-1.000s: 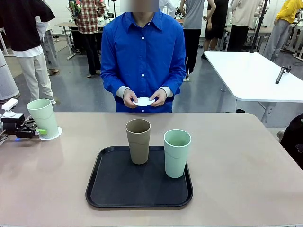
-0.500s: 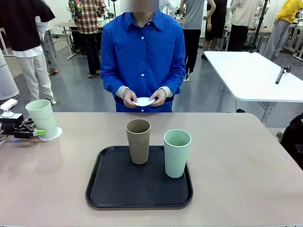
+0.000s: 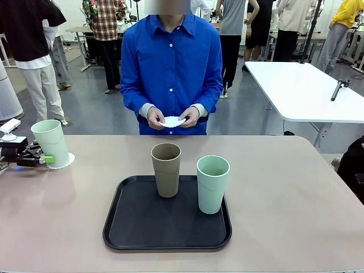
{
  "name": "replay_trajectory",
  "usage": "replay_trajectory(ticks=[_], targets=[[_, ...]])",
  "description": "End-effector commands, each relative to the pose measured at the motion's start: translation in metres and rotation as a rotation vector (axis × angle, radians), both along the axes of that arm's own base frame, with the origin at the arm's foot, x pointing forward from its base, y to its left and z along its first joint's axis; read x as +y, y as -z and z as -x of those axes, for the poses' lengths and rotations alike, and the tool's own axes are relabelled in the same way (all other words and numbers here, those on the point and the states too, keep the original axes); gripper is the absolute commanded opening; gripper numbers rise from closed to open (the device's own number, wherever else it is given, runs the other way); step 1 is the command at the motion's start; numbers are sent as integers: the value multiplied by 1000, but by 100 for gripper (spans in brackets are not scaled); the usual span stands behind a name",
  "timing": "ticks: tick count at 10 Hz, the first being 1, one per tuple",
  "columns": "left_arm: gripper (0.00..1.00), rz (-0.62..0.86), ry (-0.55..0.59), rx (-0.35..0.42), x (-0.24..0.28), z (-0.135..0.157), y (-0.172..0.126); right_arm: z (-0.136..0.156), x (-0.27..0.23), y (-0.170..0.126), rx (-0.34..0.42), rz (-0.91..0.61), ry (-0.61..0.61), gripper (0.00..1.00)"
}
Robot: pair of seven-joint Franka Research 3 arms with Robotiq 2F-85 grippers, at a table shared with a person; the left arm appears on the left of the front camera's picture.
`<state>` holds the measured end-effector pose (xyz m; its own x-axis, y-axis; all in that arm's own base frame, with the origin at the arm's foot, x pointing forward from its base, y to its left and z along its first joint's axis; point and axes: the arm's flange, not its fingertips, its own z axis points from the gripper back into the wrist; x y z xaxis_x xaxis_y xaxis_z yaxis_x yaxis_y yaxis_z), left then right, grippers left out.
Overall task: Place coasters on the table and set cups on them.
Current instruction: Pick up one Reusable plastic cup and place it on a coaster set by the human.
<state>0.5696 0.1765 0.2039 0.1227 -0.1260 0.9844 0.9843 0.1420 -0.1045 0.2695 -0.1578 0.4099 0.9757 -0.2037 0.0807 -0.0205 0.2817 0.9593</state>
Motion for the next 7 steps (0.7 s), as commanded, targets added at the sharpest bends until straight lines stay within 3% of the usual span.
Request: replay_trajectory(ticks=[1,7], targets=[[100,3,5,14,3,-5,-2,1,0,0,-17,-9,-2,100],[100,-12,7,26,14,0,-10,1,0,0,-17,-9,-2,100]])
